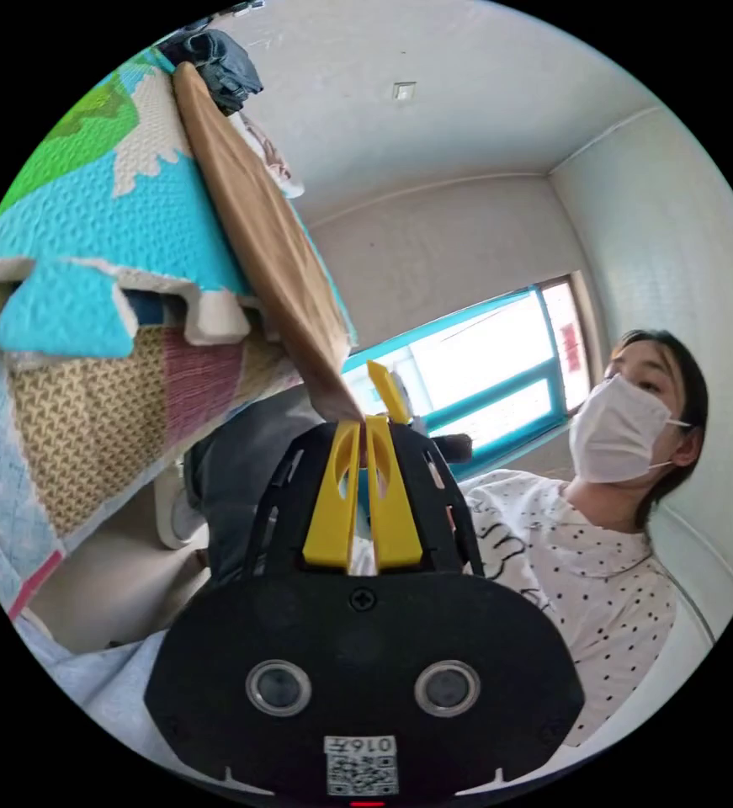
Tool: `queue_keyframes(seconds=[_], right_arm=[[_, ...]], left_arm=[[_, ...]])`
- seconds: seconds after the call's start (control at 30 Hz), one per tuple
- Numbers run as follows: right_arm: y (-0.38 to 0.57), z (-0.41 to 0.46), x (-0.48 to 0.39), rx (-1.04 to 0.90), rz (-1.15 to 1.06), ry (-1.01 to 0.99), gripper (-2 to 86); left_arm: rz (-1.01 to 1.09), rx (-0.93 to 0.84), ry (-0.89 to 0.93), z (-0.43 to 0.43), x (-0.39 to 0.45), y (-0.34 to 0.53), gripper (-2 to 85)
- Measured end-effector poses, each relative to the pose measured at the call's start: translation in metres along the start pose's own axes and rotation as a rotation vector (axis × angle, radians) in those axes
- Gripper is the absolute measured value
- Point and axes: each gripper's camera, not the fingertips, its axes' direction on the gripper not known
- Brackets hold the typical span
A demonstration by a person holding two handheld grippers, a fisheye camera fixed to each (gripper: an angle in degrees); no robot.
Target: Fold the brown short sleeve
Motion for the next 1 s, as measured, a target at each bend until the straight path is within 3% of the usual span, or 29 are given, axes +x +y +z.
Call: queue_keyframes(seconds=[0.13, 0.3, 0.47, 0.57, 0.6, 0.63, 0.73, 0.87, 1.0], right_arm=[[-0.033, -0.005, -0.042, 0.039, -0.131, 0.080, 8.9], [-0.063, -0.002, -0.059, 0.020, -0.155, 0.396, 5.0], [-0.083, -0.030, -0.031, 0.003, -0.144, 0.266, 2.2], [-0.098, -0.040, 0.000, -0.065, -0.094, 0.162, 1.9], [-0.105, -0.044, 0.014, -0.091, -0.070, 0.094, 1.9], [-0.109, -0.045, 0.021, -0.109, -0.061, 0.054, 1.9], [-0.128, -0.044, 0.054, -0.183, 0.014, -0.079, 1.8], [-0.145, -0.036, 0.099, -0.253, 0.160, -0.216, 1.9], [-0.151, -0.035, 0.132, -0.246, 0.256, -0.261, 2.0]], left_arm=[[0.005, 0.032, 0.089, 0.004, 0.023, 0.014, -0.9], [-0.014, 0.055, 0.110, 0.014, 0.042, 0.042, -0.5], [0.140, 0.056, -0.012, 0.026, 0.086, 0.084, 5.0], [0.361, 0.014, -0.409, 0.045, 0.143, 0.119, 9.1], [0.456, -0.006, -0.623, 0.061, 0.167, 0.134, 11.1], [0.544, 0.002, -0.831, 0.079, 0.187, 0.150, 11.8], [0.759, 0.060, -1.237, 0.134, 0.222, 0.191, 13.0], [0.886, -0.051, -1.392, 0.201, 0.232, 0.219, 15.4], [0.979, 0.017, -1.553, 0.254, 0.242, 0.241, 16.3]])
